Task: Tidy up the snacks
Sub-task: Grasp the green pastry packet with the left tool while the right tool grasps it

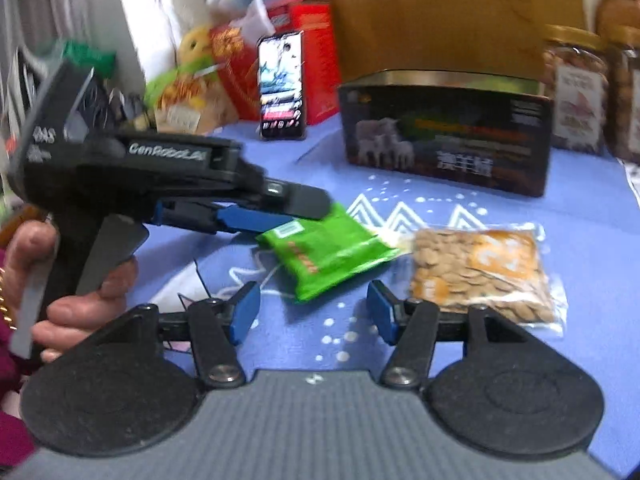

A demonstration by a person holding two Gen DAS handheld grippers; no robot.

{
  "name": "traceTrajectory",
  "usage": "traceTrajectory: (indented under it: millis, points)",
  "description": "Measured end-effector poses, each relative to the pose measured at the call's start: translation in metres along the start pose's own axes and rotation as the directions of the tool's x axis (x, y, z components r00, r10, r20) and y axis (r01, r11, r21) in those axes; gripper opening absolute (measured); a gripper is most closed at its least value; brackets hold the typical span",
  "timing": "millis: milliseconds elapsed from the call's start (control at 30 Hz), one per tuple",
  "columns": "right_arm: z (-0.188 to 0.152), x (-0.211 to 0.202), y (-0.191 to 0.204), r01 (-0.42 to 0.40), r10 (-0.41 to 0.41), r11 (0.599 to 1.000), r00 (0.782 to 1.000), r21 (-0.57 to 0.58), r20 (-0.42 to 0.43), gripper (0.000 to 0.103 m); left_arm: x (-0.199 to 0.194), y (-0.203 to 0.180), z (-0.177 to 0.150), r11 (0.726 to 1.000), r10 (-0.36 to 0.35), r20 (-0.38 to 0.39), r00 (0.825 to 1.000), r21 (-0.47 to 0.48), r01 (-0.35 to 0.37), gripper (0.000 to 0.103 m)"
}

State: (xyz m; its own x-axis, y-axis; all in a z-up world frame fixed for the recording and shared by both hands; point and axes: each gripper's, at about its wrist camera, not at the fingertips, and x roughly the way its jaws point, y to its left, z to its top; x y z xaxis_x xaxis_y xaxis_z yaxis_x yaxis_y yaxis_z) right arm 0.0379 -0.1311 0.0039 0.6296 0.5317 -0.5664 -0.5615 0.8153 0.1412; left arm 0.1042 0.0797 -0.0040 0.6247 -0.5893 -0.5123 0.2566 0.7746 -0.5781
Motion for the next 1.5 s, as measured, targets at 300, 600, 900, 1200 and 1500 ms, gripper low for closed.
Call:
traceTrajectory:
  millis: [300,600,900,1200,1500]
  points:
    - [-0.006,-0.003,0.001,0.058,-0.056,0.997,0.997,-0.049,0.045,0.052,-0.007,-0.008,-0.022,0.998,-0.002,0.064,0.998,0.057,-0.001,0.054]
    - [-0.003,0.000,-0.001,0.035,-0.035,0.999,0.998,-0.005,0.050,0.052,-0.008,-0.004,-0.022,0.999,-0.031,0.066,0.997,0.039,0.028,0.054]
    - [-0.003,0.000,0.000,0.045,-0.044,0.999,0.998,-0.015,0.049,0.052,-0.008,-0.002,-0.022,0.999,-0.040,0.067,0.997,0.026,0.038,0.054]
    - [-0.004,0.000,0.003,0.066,-0.065,0.997,0.997,-0.033,0.047,0.052,-0.008,-0.002,-0.022,0.999,-0.042,0.067,0.997,0.027,0.040,0.054]
    - [-0.003,0.000,0.003,0.066,-0.065,0.997,0.997,-0.036,0.047,0.052,-0.008,-0.002,-0.022,0.999,-0.044,0.067,0.997,0.023,0.043,0.054]
